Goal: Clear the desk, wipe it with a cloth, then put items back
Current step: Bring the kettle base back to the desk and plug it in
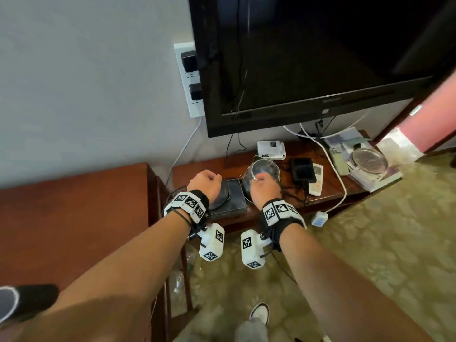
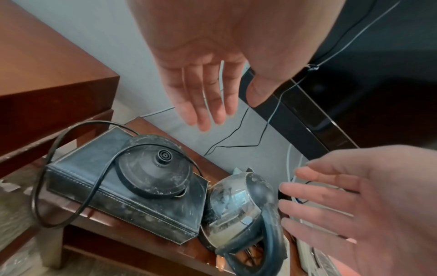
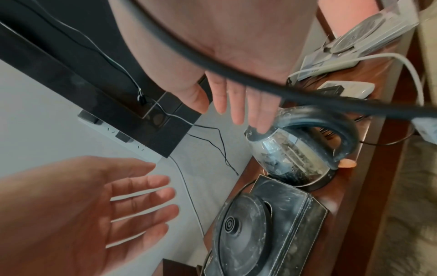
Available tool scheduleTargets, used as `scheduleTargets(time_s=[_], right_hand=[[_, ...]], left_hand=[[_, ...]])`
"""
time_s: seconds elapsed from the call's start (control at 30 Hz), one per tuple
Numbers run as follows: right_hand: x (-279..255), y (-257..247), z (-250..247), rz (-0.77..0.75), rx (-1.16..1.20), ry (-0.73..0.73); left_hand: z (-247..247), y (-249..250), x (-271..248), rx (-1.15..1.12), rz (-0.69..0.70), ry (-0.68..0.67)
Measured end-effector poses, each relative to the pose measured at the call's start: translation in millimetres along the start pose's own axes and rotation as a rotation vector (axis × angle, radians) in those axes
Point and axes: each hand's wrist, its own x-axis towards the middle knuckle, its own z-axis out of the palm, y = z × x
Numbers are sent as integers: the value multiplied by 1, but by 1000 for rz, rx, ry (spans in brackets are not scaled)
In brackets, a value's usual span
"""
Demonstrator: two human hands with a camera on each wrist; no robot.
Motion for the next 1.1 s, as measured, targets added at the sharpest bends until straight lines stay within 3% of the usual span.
scheduleTargets(time_s=[0.3, 0.7, 0.77, 0.97, 1.1], right_hand=[[52, 11, 38, -23, -94, -182], [115, 12, 113, 104, -168, -360], [121, 7, 129, 147, -96, -398], [144, 2, 154, 236, -10, -337], [150, 3, 163, 231, -86, -358]], left_hand=[[8, -29, 31, 19, -184, 5], [26, -82, 116, 32, -370, -173], [31, -96, 129, 6, -419, -192], [80, -170, 192, -61, -515, -249], [58, -146, 176, -138, -532, -252]])
